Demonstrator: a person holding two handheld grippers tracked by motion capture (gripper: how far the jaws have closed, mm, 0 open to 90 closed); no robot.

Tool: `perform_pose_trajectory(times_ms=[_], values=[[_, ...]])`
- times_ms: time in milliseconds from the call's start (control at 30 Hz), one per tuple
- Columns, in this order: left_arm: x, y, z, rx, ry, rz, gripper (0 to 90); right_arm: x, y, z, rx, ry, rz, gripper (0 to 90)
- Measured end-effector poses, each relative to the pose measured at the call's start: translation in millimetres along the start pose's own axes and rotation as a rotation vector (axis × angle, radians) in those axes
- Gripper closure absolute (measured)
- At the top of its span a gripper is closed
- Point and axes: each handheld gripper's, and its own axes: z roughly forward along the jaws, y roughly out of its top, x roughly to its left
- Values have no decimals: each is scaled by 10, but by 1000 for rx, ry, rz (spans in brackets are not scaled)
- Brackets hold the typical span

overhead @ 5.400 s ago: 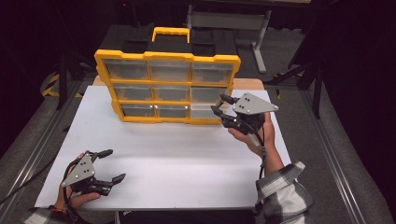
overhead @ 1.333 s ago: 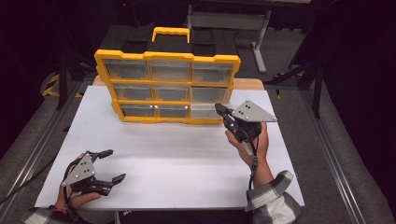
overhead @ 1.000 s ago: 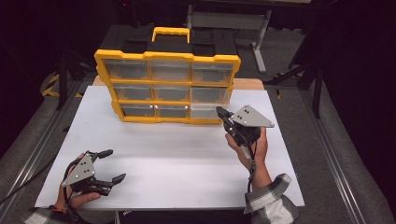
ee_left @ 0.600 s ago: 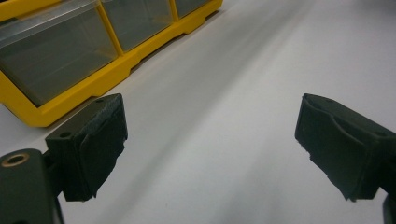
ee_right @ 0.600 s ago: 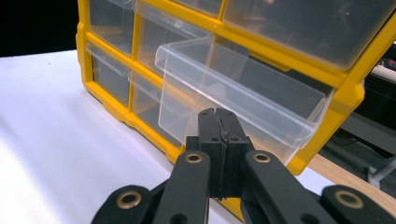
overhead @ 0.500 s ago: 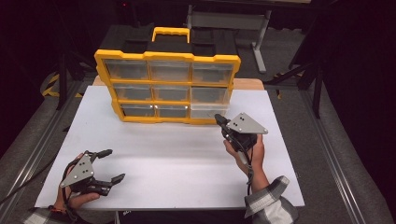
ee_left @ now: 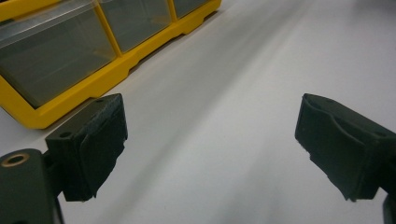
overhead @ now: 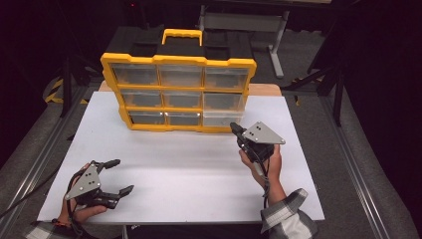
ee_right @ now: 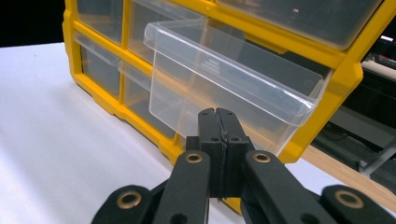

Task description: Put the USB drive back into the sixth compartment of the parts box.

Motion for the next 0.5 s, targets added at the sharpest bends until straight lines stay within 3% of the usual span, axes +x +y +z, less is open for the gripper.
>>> perform_pose_trajectory(times_ms=[300, 500], values=[[6, -3, -1, 5, -3, -1, 103, 23, -47, 75, 9, -18, -1, 900], [5, -4, 1, 5, -2, 0, 103, 22, -67, 109, -4, -9, 25, 900]])
